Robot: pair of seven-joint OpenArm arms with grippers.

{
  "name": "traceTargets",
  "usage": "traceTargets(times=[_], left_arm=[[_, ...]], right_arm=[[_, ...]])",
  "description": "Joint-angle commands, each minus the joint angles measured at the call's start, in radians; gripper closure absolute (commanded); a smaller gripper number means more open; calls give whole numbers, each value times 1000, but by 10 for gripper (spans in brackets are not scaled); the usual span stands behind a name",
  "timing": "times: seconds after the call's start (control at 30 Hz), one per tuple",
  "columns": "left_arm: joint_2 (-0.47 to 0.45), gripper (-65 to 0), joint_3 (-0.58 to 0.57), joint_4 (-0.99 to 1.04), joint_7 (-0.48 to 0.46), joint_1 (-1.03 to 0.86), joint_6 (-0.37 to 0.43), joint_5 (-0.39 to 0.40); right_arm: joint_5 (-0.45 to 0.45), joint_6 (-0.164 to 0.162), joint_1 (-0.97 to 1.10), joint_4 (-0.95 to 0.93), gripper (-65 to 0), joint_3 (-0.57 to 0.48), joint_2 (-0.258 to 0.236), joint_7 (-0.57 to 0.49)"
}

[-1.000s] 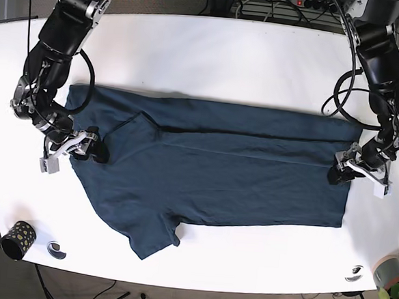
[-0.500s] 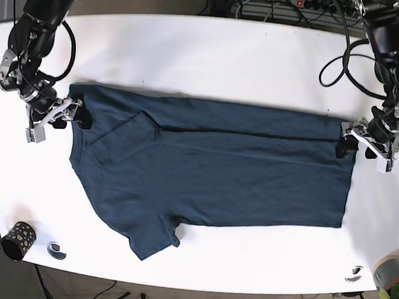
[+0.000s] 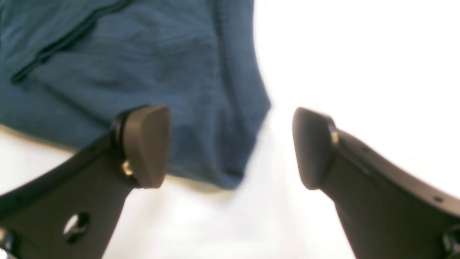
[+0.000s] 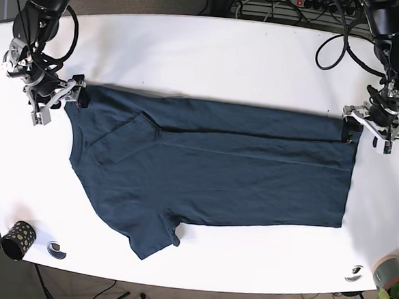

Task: Fold the T-shirt properly
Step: 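Lift the shoulder edge and fold it toward the hem with both grippers, then drag the folded shirt back toward the robot with both grippers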

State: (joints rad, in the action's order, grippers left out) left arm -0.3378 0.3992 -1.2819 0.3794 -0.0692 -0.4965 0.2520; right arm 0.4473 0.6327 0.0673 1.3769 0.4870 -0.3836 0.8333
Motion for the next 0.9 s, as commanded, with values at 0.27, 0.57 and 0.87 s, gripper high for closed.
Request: traceTargets(times=[0.27, 0.57, 0.87], left_arm=[[-11, -531, -64, 29, -26, 13, -8, -3], [-8, -517, -70, 29, -26, 6, -9, -3], [-7, -38, -65, 29, -26, 4, -9, -7]], right_arm=[[-32, 26, -11, 12, -501, 5, 33, -39], [-32, 28, 10, 12, -390, 5, 61, -39], [-32, 28, 10, 14, -22, 5, 74, -41]])
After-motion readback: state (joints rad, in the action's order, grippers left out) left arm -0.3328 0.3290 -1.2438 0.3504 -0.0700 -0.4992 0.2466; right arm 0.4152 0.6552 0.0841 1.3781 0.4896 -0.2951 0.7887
